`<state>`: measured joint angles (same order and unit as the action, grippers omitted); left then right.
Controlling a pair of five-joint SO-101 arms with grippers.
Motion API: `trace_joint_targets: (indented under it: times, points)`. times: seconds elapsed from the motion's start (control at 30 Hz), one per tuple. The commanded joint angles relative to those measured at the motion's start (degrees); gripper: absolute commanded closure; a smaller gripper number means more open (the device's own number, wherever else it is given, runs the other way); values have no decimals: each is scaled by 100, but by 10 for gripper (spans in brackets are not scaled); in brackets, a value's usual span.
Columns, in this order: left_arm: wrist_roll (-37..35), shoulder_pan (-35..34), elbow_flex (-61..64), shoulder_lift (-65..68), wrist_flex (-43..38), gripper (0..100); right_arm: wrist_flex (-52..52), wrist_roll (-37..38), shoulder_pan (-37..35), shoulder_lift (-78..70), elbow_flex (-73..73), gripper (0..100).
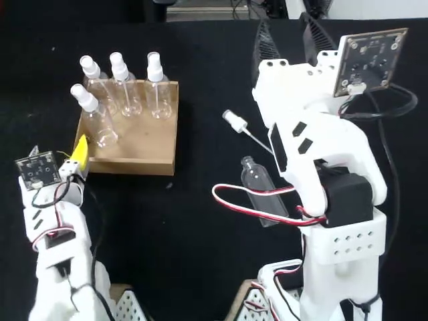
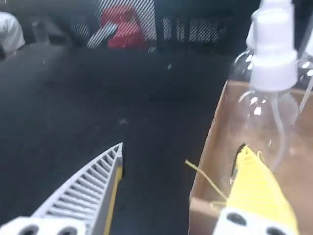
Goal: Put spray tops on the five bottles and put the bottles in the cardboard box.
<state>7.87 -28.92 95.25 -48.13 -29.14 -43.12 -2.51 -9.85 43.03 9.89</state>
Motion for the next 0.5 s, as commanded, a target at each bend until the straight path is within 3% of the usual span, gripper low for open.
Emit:
trace_joint_targets:
  times: [0.0,0.3,0.47]
  points:
    - [-26,-110,163,-1495,2312,661,97,-9,-62,-13,-242,815]
    - [26,-215,259,-4097,6233,661,88,-9,-62,-40,-242,815]
    - [26,-356,224,-5468,7771,661,79,-9,-70,-40,-233,815]
